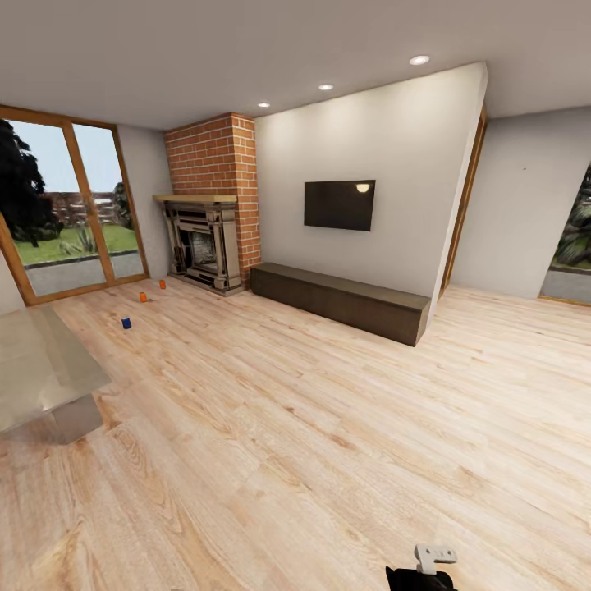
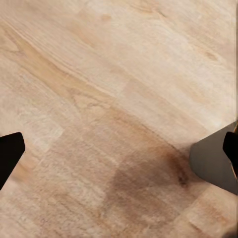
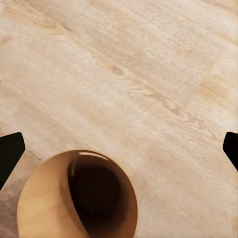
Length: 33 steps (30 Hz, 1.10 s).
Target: Put the three can of soda from the living room inside the tash can in the kitchen.
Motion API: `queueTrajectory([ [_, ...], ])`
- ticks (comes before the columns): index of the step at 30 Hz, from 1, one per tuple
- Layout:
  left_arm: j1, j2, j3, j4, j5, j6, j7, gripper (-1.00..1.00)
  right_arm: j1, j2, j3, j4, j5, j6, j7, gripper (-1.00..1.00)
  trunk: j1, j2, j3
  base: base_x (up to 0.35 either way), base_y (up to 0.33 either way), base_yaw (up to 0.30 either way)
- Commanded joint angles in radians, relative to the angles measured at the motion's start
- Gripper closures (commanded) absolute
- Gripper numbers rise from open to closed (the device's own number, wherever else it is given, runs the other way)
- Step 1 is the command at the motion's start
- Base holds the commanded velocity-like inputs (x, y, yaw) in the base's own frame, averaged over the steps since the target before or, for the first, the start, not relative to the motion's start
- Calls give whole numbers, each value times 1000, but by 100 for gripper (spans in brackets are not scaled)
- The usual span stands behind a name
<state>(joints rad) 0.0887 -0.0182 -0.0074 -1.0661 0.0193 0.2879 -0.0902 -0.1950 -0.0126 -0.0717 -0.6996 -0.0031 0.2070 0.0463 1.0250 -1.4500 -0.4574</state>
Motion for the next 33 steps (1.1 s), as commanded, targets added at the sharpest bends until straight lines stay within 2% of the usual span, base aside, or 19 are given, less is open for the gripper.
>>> queueTrajectory([
  [1,1,0,-1,-12,0,9,0,-100,0,0,1,0,0,0,1,-100,0,0,0,0,0,0],
  [9,5,2,0,-58,1,40,-18,-100,0,-1,1,0,0,0,4,-100,0,0,0,0,0,0],
  [12,6,2,1,-59,1,37,-63,-100,0,-1,2,0,0,0,5,-100,0,0,0,0,0,0],
  [14,7,3,2,-52,-5,31,-114,-100,0,0,2,0,0,0,7,-100,0,0,0,0,0,0],
  [17,5,2,2,-4,-4,12,-147,-100,0,1,3,4,0,0,8,-100,0,0,0,0,0,0],
  [22,3,2,2,50,-4,-17,-166,-100,0,0,2,12,0,0,9,-100,0,0,0,0,0,0],
  [33,2,0,2,71,-10,-29,-172,-100,0,-2,3,21,0,5,2,-100,0,0,-11,0,0,0],
])
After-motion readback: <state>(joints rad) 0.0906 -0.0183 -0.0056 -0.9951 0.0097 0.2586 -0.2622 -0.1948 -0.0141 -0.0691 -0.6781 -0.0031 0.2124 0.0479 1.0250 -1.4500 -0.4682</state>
